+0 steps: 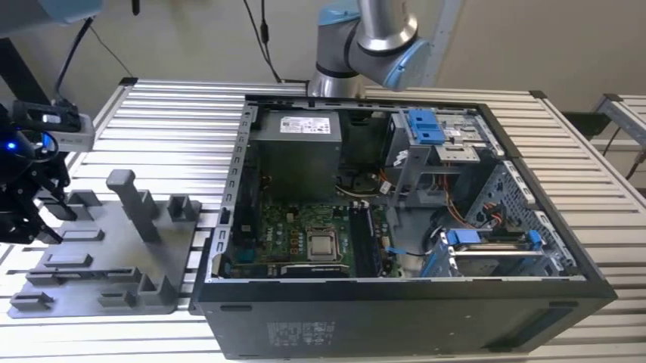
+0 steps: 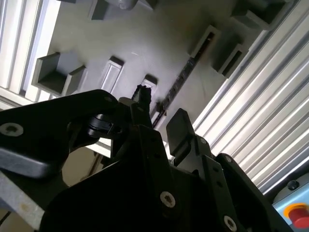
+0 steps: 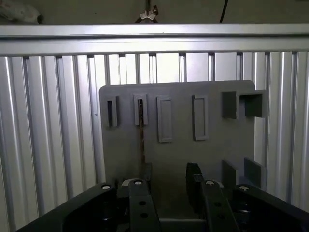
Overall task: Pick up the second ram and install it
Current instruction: 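Pick up the second ram and move it above second insertion slot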
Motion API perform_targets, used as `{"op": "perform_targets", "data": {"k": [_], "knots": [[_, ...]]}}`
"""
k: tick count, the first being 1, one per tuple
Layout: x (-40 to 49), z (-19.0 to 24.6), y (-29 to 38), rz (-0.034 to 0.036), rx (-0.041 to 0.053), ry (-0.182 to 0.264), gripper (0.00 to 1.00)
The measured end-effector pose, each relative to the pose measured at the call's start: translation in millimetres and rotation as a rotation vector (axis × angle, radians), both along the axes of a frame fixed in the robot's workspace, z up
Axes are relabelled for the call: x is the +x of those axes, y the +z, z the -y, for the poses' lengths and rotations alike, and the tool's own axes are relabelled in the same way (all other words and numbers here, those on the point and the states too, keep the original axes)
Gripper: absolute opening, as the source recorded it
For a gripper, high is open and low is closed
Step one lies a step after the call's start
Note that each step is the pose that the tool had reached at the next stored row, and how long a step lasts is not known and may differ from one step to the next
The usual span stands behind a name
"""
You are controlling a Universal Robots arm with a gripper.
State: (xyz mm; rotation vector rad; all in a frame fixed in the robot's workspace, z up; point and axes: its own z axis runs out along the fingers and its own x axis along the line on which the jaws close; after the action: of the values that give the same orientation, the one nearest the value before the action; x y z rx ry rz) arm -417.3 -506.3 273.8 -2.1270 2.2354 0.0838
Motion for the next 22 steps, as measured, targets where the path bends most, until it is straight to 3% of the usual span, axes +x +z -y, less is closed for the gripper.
{"op": "perform_targets", "data": {"k": [4, 22], "knots": [[0.0, 0.3, -0.6, 0.0002, -0.0002, 0.0, 0.42], [-0.1, 10.3, -33.1, -0.0007, 0.0007, 0.009, 0.42]]}}
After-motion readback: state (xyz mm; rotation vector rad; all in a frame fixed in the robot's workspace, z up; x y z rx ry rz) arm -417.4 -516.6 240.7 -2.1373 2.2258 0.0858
